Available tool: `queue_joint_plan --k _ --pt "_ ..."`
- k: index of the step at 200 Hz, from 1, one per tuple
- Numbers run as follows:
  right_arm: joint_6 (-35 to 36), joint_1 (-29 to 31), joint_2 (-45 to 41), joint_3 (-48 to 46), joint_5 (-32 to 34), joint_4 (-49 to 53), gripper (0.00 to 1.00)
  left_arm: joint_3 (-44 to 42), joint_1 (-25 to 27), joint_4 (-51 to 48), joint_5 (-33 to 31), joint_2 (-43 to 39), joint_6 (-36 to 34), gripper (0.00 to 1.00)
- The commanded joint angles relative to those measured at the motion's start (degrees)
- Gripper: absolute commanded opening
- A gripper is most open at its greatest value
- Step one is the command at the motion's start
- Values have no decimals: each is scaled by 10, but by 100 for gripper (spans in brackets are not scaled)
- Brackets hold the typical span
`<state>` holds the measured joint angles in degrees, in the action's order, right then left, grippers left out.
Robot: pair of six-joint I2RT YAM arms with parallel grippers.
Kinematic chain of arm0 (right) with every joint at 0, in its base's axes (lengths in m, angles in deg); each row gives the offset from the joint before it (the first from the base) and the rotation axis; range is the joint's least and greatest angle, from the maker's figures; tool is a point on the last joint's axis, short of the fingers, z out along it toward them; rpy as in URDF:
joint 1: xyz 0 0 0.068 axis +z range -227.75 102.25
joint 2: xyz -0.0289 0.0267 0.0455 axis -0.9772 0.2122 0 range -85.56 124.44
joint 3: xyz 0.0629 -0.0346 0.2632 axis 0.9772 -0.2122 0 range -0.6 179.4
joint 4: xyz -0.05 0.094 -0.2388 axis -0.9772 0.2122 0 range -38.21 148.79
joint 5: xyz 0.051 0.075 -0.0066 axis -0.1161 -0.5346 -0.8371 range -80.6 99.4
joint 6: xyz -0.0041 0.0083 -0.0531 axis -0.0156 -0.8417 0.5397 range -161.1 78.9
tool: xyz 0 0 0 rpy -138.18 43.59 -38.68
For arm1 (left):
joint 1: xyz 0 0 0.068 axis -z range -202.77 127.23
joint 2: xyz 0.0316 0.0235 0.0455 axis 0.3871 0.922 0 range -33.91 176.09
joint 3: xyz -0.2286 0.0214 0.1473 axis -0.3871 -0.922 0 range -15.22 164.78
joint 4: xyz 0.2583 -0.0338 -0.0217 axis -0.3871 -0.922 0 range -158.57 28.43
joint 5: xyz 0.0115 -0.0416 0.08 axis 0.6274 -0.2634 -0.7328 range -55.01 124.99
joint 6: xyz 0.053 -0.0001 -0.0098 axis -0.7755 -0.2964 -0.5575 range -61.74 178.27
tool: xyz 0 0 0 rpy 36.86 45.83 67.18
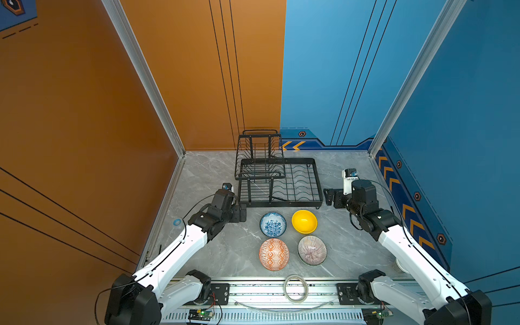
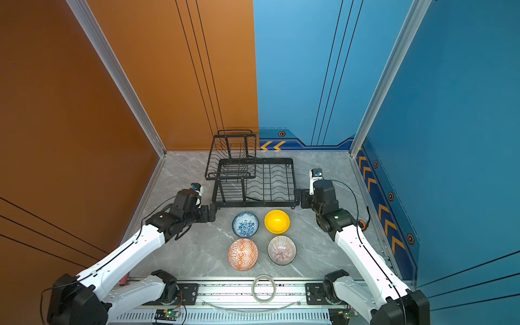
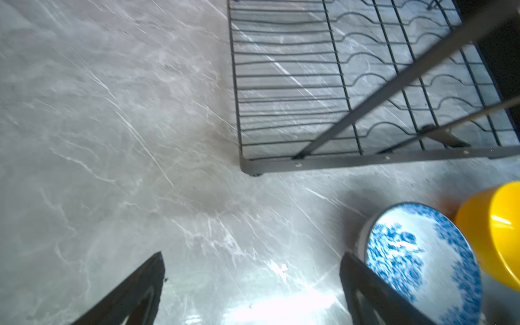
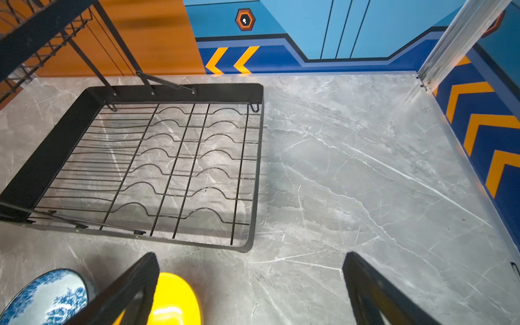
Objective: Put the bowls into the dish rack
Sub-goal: 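Reach the left gripper to the blue floral bowl while the right gripper approaches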
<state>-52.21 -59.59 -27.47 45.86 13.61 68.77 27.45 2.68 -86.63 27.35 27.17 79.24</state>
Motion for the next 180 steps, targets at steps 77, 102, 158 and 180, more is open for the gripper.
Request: queue_joint_plan --k 77,102,158,180 --pt "-24 39 18 13 -17 48 100 7 71 36 86 94 62 98" --pt "-24 42 25 12 -18 44 100 11 88 56 78 128 64 98" --pt "-24 45 39 11 -18 40 100 8 106 119 93 182 80 92" --pt "-23 46 41 13 -19 40 100 15 110 122 100 206 84 81"
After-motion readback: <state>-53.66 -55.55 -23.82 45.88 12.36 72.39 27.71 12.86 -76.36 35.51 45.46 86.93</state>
